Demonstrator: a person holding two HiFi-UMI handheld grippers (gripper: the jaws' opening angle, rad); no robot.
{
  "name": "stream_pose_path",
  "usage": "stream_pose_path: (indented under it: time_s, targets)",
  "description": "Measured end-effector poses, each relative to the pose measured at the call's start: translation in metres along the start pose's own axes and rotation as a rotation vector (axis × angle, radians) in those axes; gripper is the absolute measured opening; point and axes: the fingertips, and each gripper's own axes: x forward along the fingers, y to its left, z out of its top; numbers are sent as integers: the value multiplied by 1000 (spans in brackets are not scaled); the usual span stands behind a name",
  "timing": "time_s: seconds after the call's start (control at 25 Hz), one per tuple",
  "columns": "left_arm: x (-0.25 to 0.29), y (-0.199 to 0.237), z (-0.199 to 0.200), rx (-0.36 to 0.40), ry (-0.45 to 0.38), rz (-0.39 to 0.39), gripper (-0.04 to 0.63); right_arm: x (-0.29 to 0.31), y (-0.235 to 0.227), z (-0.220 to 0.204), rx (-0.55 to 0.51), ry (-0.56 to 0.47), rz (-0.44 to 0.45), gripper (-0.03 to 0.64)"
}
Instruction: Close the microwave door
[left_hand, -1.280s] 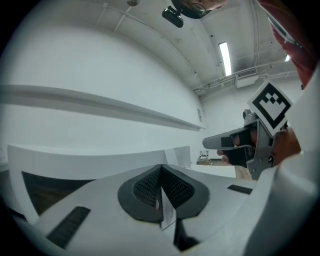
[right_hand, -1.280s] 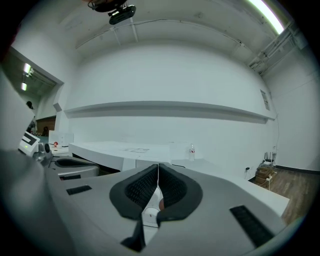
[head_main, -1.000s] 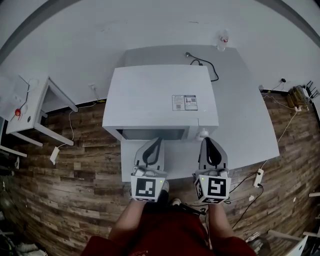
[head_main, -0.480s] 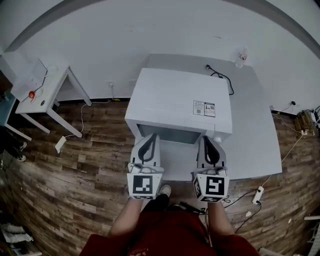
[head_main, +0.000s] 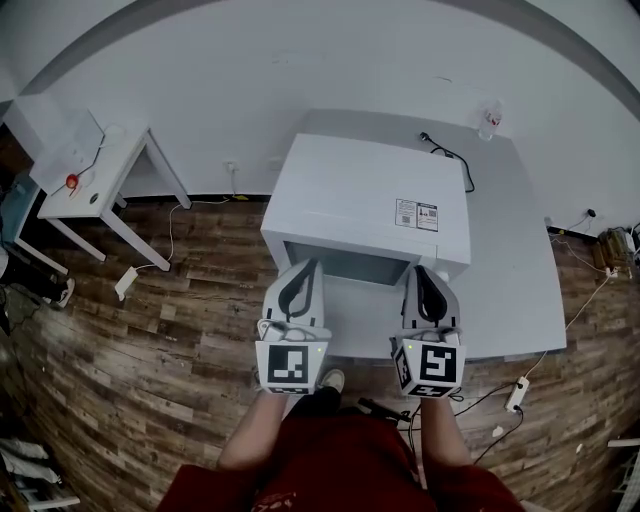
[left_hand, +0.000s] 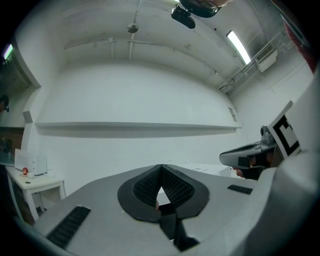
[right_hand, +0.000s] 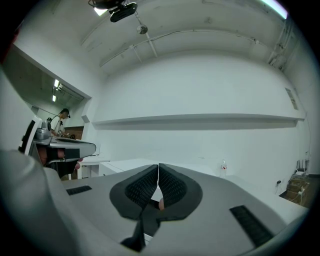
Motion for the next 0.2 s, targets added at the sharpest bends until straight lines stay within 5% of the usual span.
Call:
stream_pose_path:
  time_s: [0.2]
  targets:
    - [0,-4,0,17,-4,-18,28,-1,2,-1,-14,5,4,28]
